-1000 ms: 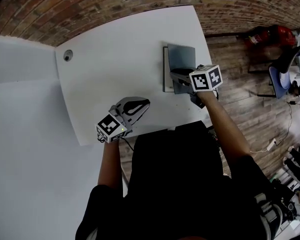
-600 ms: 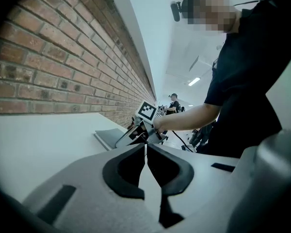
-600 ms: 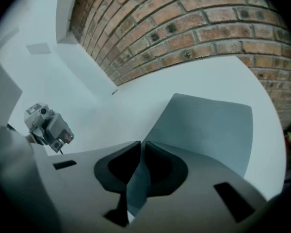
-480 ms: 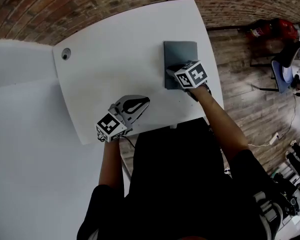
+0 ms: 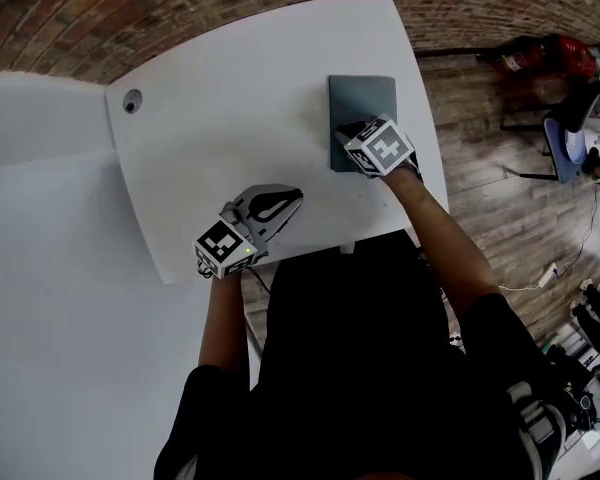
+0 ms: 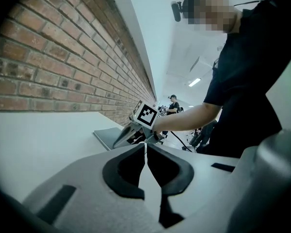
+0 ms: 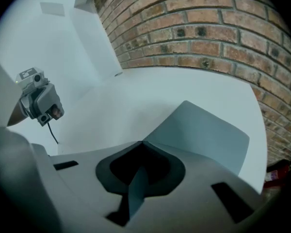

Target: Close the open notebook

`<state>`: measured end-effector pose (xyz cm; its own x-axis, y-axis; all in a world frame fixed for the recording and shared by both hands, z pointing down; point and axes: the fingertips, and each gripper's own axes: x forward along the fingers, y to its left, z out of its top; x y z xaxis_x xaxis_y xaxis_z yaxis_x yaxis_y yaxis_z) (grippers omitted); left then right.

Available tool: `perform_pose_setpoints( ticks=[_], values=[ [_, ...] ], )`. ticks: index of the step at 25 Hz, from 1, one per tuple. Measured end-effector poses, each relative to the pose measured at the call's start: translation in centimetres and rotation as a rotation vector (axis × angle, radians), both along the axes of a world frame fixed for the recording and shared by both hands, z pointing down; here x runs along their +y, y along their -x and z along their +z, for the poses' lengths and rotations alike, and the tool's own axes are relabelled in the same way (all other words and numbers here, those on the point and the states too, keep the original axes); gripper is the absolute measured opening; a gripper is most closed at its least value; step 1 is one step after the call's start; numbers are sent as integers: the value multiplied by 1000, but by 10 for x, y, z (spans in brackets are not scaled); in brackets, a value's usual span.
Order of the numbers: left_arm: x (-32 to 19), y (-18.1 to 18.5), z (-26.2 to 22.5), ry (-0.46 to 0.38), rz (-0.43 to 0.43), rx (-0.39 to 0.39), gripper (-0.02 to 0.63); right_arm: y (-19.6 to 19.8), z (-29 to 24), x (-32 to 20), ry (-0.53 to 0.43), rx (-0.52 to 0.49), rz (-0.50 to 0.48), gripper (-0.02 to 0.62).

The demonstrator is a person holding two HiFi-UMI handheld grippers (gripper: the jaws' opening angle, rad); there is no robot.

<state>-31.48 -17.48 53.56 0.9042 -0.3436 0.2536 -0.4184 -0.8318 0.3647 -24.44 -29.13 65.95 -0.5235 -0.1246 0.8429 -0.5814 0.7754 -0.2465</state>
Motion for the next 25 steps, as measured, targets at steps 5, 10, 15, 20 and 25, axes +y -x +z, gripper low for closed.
perform_pose_setpoints(
  ticks=[5,10,15,20,25],
  values=[
    [-2,-4,-14,-21,-9,15,20,0,-27,5,-116,-25,-78,9],
    [-8,-5,-44,-79,-24,59,20,0,-89,-2,-249,-130,-64,8],
    [-14,-12,-76,-148,-17,81,20,-5,-168,0,-389,-291,-37,8],
    [-28,-22,-119,-233,-11,123,20,-16,-257,12,-554,-469,-25,6],
    [-38,-24,-173,-310,-35,195,20,-38,-339,34,-693,-646,-15,6]
  ],
)
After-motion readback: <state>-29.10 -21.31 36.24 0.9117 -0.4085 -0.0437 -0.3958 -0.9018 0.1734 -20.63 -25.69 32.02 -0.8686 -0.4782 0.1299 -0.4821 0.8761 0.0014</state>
